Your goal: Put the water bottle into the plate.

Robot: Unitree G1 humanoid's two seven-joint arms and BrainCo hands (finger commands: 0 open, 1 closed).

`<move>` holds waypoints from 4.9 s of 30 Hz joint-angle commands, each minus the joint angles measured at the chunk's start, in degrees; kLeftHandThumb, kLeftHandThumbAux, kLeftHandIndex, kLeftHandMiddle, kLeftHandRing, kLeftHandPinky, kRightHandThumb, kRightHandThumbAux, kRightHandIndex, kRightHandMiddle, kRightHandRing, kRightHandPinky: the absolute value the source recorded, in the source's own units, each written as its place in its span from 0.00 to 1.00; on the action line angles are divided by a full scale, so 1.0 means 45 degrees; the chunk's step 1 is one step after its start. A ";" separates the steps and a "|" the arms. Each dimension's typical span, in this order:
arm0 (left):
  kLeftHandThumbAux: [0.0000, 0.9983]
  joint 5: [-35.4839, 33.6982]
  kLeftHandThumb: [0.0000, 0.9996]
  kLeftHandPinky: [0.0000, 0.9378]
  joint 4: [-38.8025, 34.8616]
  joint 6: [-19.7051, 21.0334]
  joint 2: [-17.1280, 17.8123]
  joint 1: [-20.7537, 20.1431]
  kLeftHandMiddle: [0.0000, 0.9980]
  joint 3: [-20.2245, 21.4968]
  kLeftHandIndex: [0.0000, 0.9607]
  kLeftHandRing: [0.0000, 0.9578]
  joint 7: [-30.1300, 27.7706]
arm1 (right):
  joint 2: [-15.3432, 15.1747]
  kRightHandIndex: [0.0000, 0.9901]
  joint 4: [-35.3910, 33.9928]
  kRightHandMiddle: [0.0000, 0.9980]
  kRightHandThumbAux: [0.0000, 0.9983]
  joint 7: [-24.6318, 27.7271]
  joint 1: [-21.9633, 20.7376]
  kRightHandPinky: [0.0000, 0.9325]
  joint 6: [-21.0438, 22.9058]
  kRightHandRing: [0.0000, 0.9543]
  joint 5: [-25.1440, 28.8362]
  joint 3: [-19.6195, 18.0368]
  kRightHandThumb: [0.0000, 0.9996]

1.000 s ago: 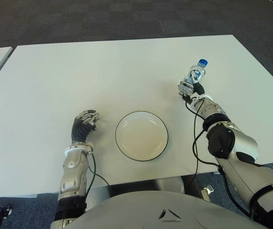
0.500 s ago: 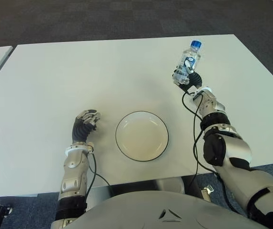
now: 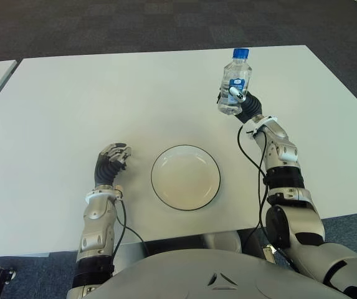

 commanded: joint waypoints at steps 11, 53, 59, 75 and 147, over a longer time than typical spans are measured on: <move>0.68 0.0100 0.84 0.78 0.0589 0.0240 -0.0093 -0.0030 0.57 0.0024 0.42 0.77 0.0188 | -0.0518 0.44 -0.0990 0.93 0.72 0.0538 0.1922 0.96 -0.6434 0.95 -0.3893 0.2873 0.71; 0.68 0.0188 0.84 0.79 0.0305 -0.0136 -0.0178 0.0098 0.56 -0.0099 0.41 0.78 0.0130 | -0.0703 0.44 0.2386 0.92 0.72 -0.1633 0.1562 0.94 -0.6238 0.93 -1.0412 0.8118 0.71; 0.68 0.0180 0.84 0.79 0.0347 -0.0250 -0.0161 0.0112 0.57 -0.0109 0.41 0.78 0.0083 | -0.0904 0.44 0.1049 0.90 0.72 -0.2211 0.1913 0.94 -0.5005 0.92 -1.1695 0.8515 0.71; 0.68 -0.0171 0.84 0.78 0.0641 -0.0574 -0.0072 0.0046 0.56 -0.0031 0.42 0.78 -0.0121 | -0.1158 0.43 0.0040 0.71 0.72 -0.6494 0.2547 0.77 -0.5104 0.76 -1.4652 0.9279 0.70; 0.68 -0.0044 0.84 0.79 0.0607 -0.0409 -0.0010 -0.0002 0.56 0.0003 0.42 0.79 -0.0072 | -0.3277 0.00 -0.2345 0.00 0.13 -0.5596 0.2633 0.00 -0.6997 0.00 -1.6334 0.9699 0.50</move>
